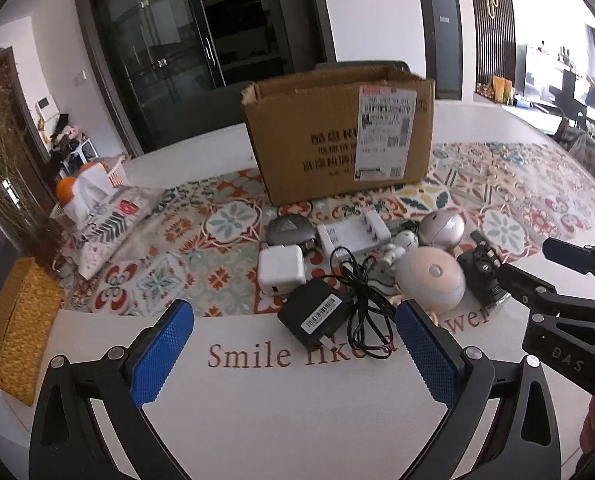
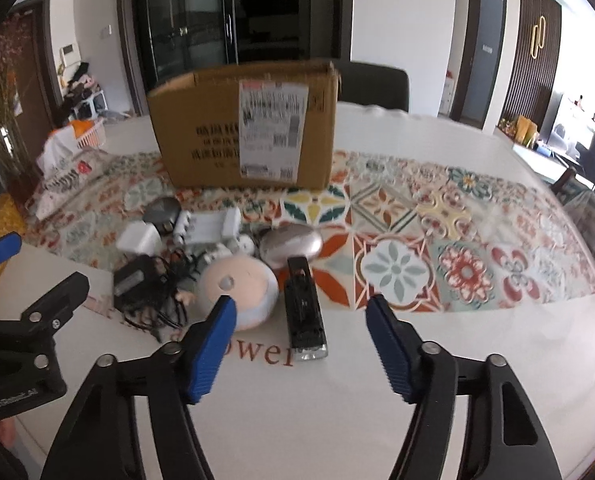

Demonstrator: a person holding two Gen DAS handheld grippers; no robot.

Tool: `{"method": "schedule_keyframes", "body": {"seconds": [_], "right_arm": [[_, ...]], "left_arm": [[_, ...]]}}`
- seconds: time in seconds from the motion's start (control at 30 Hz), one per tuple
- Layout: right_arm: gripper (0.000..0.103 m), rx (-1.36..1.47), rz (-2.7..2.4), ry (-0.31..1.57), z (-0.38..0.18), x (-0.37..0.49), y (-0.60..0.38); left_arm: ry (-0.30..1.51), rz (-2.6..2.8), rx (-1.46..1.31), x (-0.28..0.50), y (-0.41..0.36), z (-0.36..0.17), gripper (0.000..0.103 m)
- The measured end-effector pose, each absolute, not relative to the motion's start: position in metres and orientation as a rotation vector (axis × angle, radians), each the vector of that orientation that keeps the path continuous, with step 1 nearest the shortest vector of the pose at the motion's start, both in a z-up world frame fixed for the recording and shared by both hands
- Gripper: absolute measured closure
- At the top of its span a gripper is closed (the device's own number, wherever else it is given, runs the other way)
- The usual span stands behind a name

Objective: Organize rigid objects
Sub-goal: 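Reach the right tool to the black remote and close on it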

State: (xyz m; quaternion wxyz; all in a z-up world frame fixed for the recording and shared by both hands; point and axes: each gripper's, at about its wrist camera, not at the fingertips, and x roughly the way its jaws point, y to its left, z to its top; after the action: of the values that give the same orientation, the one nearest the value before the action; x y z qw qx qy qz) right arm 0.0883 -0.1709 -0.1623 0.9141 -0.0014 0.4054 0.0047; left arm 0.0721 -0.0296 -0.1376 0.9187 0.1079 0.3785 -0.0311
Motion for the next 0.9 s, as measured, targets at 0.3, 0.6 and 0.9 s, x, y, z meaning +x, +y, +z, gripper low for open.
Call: {"method": "schedule_keyframes", "body": {"seconds": [0.3, 0.6, 0.9], "right_arm": [[0.052, -0.006, 0.005, 0.889, -0.202, 0.105, -0.17], [0.06, -0.016, -0.005, 0.893, -0.217, 0.118, -0.17], [0.067, -0.026, -0.014, 0.893, -0.226, 0.128, -0.169]], "left_arm": [[0.815, -0.069, 0.241, 0.081, -0.028, -0.168, 0.0], [0.81, -0.074, 0.242, 0.086, -0.028, -0.18, 0.0], [0.815, -0.082, 0.249, 0.094, -0.028, -0.19, 0.0]]}}
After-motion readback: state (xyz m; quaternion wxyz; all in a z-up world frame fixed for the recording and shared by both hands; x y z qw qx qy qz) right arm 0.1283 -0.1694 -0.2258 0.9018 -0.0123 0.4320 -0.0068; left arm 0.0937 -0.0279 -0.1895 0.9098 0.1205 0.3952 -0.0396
